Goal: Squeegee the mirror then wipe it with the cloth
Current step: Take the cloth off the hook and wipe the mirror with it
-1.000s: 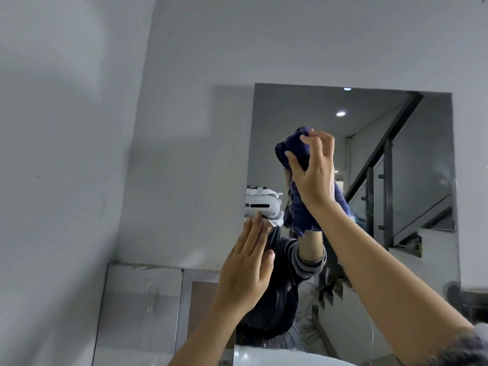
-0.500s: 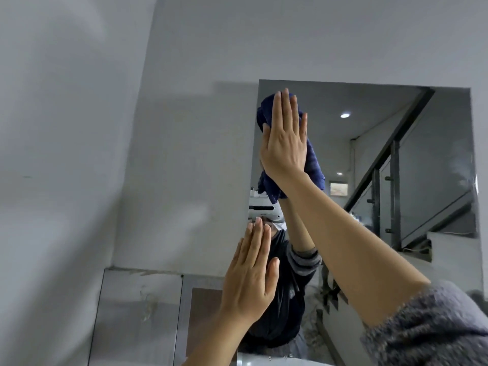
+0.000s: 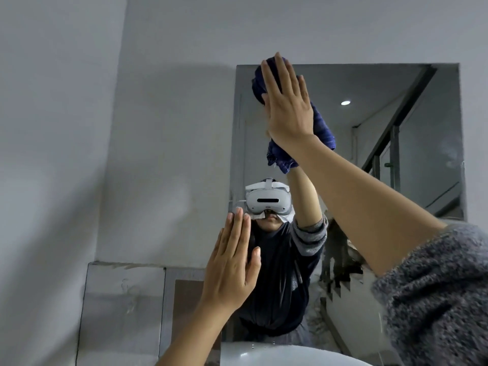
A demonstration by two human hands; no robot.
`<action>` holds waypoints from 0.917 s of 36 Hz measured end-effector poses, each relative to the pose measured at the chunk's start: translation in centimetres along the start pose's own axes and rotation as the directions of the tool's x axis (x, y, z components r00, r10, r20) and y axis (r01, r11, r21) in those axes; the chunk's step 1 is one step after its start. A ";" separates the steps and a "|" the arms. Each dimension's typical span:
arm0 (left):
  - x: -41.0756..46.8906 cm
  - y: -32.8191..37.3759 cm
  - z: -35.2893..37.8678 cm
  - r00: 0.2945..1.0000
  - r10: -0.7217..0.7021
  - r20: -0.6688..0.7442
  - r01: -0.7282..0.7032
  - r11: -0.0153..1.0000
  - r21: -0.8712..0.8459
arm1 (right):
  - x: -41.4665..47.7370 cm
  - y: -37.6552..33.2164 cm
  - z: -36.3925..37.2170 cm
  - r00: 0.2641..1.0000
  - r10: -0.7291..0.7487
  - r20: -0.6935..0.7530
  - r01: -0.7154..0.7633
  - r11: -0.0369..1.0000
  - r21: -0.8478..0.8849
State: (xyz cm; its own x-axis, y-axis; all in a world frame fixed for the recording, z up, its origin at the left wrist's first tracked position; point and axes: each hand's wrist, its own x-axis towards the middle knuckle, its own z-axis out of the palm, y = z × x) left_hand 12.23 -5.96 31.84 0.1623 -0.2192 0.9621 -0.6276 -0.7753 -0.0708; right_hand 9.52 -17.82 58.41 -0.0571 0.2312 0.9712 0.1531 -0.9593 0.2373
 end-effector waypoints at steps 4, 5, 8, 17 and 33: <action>0.0 0.0 0.1 1.000 -0.006 0.000 0.006 1.000 0.011 | -1.2 4.8 -1.8 0.993 0.113 -0.025 -0.113 0.994 0.002; 0.0 0.1 0.2 1.000 -0.012 -0.002 0.012 1.000 0.011 | -1.6 6.2 -2.4 0.989 0.143 -0.028 -0.143 0.990 0.001; 0.1 0.5 0.4 0.999 -0.047 -0.013 0.047 0.999 -0.006 | -3.1 10.1 -4.1 0.970 0.239 -0.049 -0.239 0.971 0.003; 0.3 1.2 0.7 0.997 -0.076 -0.007 0.076 0.997 0.029 | -6.9 19.1 -7.9 0.868 0.470 -0.160 -0.466 0.883 0.065; -0.3 1.0 -0.2 0.990 -0.131 0.042 0.130 0.991 0.024 | -8.6 11.6 -5.0 0.690 0.678 -0.253 -0.640 0.735 0.223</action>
State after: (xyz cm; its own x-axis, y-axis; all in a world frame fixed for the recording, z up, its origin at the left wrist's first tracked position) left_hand 11.39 -6.47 31.51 0.2753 -0.1406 0.9510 -0.5824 -0.8114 0.0486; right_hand 6.80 -31.72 52.70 -0.1857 -0.5315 0.8264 0.3694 -0.8171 -0.4426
